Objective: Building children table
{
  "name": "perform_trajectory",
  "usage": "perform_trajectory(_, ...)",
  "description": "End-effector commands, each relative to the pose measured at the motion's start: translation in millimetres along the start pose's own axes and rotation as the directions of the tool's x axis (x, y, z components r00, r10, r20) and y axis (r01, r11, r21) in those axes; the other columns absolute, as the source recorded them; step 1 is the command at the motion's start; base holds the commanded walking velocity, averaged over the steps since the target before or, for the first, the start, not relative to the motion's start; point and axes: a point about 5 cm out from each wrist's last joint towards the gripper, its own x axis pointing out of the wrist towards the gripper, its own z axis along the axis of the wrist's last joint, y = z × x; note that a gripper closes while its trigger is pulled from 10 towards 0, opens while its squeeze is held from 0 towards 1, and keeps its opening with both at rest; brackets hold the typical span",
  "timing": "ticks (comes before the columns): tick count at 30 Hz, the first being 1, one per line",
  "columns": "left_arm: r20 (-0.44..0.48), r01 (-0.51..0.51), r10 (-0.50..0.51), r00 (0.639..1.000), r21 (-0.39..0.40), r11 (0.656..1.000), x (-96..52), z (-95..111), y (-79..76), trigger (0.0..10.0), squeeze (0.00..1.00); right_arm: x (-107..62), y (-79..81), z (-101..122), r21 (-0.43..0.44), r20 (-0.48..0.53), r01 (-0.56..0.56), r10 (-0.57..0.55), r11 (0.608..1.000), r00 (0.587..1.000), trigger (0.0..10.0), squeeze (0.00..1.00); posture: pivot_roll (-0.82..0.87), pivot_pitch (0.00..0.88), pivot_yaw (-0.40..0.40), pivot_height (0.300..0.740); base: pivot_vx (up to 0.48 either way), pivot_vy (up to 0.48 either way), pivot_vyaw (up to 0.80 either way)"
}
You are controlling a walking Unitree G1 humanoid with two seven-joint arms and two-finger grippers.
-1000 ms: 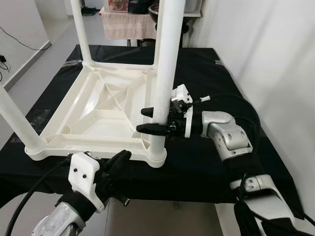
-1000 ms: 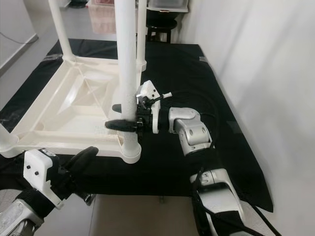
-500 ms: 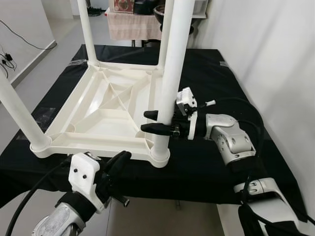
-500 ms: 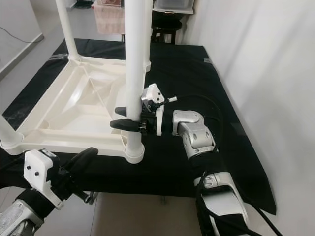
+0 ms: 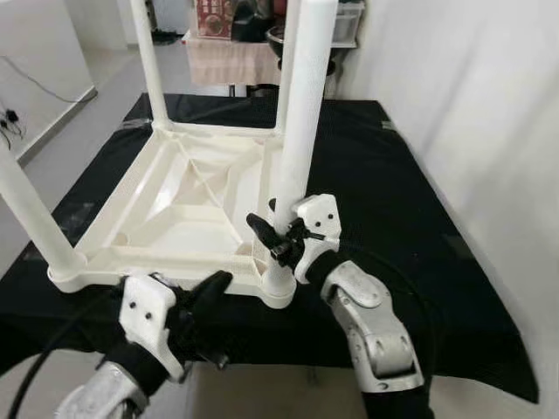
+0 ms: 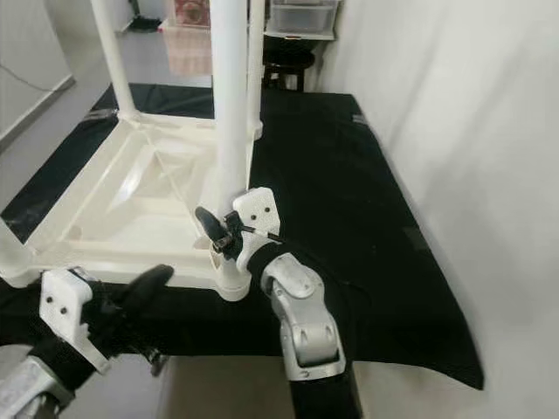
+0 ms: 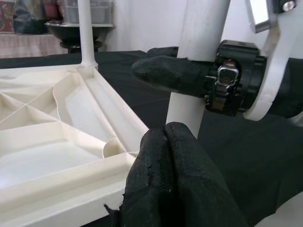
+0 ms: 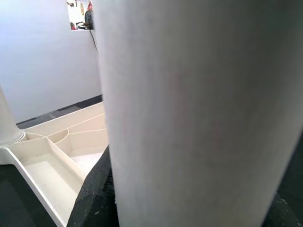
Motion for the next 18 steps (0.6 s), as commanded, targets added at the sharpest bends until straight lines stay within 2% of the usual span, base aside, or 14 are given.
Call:
perform_trajectory(1,-0.005,0.008,-0.008,1.000,-0.008,1.000,0.9,-3,-1.5,10.0,0.00,-2.8,-0.8,-31,0.038,-0.162,0.008,-0.001,0.999,0.987,9.2,0.00,0.01,0.073,-0.067,0.740,0.000,0.000,0.00)
perform_trajectory(2,-0.004,0.008,-0.008,1.000,-0.008,1.000,1.2,-2,-1.7,10.0,0.00,-1.4,2.0,-28,0.062,-0.149,-0.045,0.054,0.997,0.987,10.0,0.00,0.01,0.073,-0.069,0.740,0.000,0.000,0.00)
perform_trajectory(3,-0.004,0.008,-0.008,1.000,-0.008,1.000,1.2,-2,-1.7,10.0,0.00,-1.4,2.0,-28,0.062,-0.149,-0.045,0.054,0.997,0.987,10.0,0.00,0.01,0.073,-0.069,0.740,0.000,0.000,0.00)
perform_trajectory(4,-0.003,0.007,-0.007,1.000,-0.007,1.000,1.5,-2,-2.0,10.0,0.00,0.2,3.9,-24,0.084,-0.129,-0.095,0.106,0.992,0.986,10.0,0.00,0.01,0.073,-0.070,0.740,0.000,0.000,0.00)
perform_trajectory(5,-0.002,0.006,-0.006,1.000,-0.006,1.000,1.7,-2,-2.1,10.0,0.00,2.2,6.1,-17,0.111,-0.102,-0.166,0.177,0.980,0.979,10.0,1.00,0.01,0.074,-0.071,0.740,0.000,0.000,0.00)
perform_trajectory(6,-0.002,0.006,-0.006,1.000,-0.006,1.000,1.7,-2,-2.1,10.0,0.00,2.2,6.1,-17,0.111,-0.102,-0.166,0.177,0.980,0.979,10.0,1.00,0.01,0.074,-0.071,0.740,0.000,0.000,0.00)
perform_trajectory(8,-0.001,0.004,-0.004,1.000,-0.006,1.000,2.1,-2,-2.1,10.0,0.00,3.6,7.5,-4,0.116,-0.058,-0.256,0.264,0.960,0.963,10.0,1.00,0.02,0.071,-0.076,0.740,0.000,0.000,0.00)
perform_trajectory(10,-0.001,0.004,-0.004,1.000,-0.006,1.000,2.3,-2,-2.0,10.0,0.00,3.7,7.5,2,0.105,-0.042,-0.284,0.289,0.953,0.956,10.0,1.00,0.02,0.071,-0.076,0.740,0.000,0.000,0.00)
perform_trajectory(12,-0.001,0.002,-0.002,1.000,-0.005,1.000,2.5,-2,-1.6,10.0,0.00,7.2,-3.0,14,0.055,-0.016,-0.386,0.388,0.921,0.922,10.0,0.99,0.02,0.067,-0.078,0.740,0.000,0.000,0.00)
perform_trajectory(14,-0.001,0.002,-0.002,1.000,-0.005,1.000,2.5,-2,-1.6,10.0,0.00,7.2,-3.0,14,0.055,-0.016,-0.386,0.388,0.921,0.922,10.0,0.99,0.02,0.067,-0.078,0.740,0.000,0.000,0.00)
perform_trajectory(15,-0.001,0.001,-0.001,1.000,-0.004,1.000,2.5,-3,-1.5,10.0,0.00,8.3,-8.3,19,0.034,-0.014,-0.436,0.436,0.899,0.900,10.0,0.93,0.02,0.067,-0.078,0.740,0.000,0.000,0.00)
perform_trajectory(16,-0.001,0.001,-0.001,1.000,-0.004,1.000,2.5,-3,-1.5,10.0,0.00,8.3,-8.3,19,0.034,-0.014,-0.436,0.436,0.899,0.900,10.0,0.93,0.02,0.067,-0.078,0.740,0.000,0.000,0.00)
perform_trajectory(17,-0.001,0.000,0.000,1.000,-0.004,1.000,2.6,-3,-1.5,10.0,0.00,9.2,-16.8,23,-0.008,-0.027,-0.491,0.491,0.871,0.871,10.0,0.00,0.02,0.066,-0.078,0.740,0.000,0.000,0.00)
perform_trajectory(18,-0.001,0.000,0.000,1.000,-0.004,1.000,2.6,-3,-1.5,10.0,0.00,9.2,-16.8,23,-0.008,-0.027,-0.491,0.491,0.871,0.871,10.0,0.00,0.02,0.066,-0.078,0.740,0.000,0.000,0.00)
